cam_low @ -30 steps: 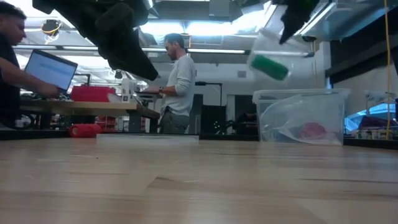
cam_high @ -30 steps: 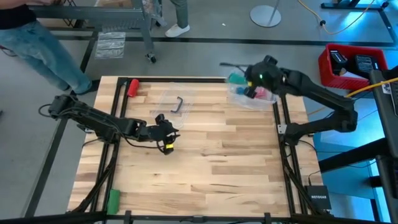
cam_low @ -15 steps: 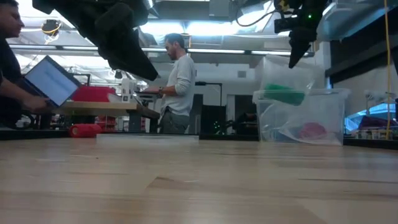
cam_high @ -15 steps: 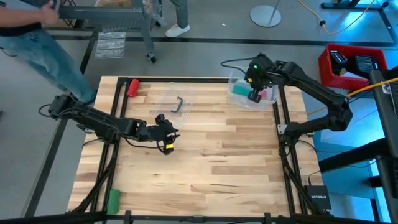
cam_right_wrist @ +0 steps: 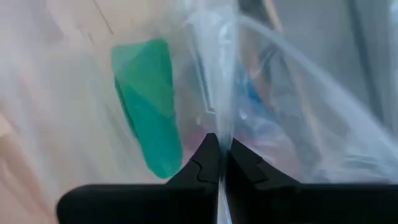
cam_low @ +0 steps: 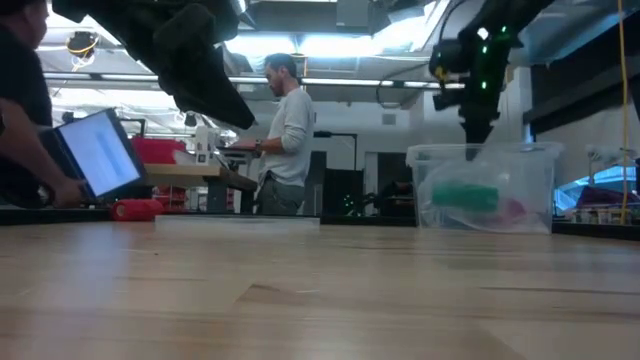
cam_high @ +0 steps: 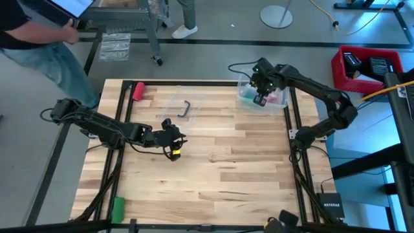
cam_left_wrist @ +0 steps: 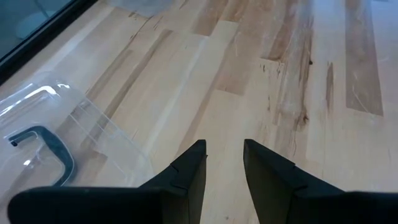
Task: Roll bandage
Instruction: Put the packed rolled green bandage into the transparent container, then close the transparent container
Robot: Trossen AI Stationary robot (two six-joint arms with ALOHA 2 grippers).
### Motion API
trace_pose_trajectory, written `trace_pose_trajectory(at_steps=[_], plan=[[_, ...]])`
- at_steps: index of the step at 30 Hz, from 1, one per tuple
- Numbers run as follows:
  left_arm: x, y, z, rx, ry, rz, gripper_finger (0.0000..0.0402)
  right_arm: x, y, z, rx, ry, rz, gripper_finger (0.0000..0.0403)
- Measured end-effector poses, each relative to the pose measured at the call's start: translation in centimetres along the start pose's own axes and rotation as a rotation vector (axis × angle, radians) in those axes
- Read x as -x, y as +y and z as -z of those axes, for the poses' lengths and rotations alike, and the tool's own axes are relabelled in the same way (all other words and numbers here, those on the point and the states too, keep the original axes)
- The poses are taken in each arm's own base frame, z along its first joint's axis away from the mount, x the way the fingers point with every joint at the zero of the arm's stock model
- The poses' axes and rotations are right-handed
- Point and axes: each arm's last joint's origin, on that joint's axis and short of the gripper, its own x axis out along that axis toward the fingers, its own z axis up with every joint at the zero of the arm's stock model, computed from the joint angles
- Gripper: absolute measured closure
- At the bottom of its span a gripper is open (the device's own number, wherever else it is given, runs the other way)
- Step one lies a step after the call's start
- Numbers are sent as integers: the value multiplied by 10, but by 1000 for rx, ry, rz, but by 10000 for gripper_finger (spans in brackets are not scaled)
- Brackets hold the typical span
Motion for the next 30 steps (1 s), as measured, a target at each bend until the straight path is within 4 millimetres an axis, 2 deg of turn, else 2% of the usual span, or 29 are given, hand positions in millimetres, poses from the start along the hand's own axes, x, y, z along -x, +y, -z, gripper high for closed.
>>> trace_pose_trajectory(at_steps=[3,6,11,13,17,23,27,30], plan=[[0,0,0,-2,0,0,302,-14,0,0,-34,22,-10,379],[0,0,0,-1,0,0,302,-18,-1,-3,-84,6,-5,354],[0,-1,0,-4,5,14,302,-15,-2,-2,-137,20,43,281],[0,0,0,-4,6,16,302,-5,-5,-2,-139,48,95,248],[0,-1,0,-22,6,17,302,31,-13,-8,-169,63,94,196],[-3,5,-1,4,7,-4,302,85,-21,-26,-252,-119,-8,160],[-7,17,-5,62,6,-52,302,97,-10,-43,-220,-294,-107,158],[-11,27,-6,79,20,-93,302,97,13,-59,-122,-411,-178,161]])
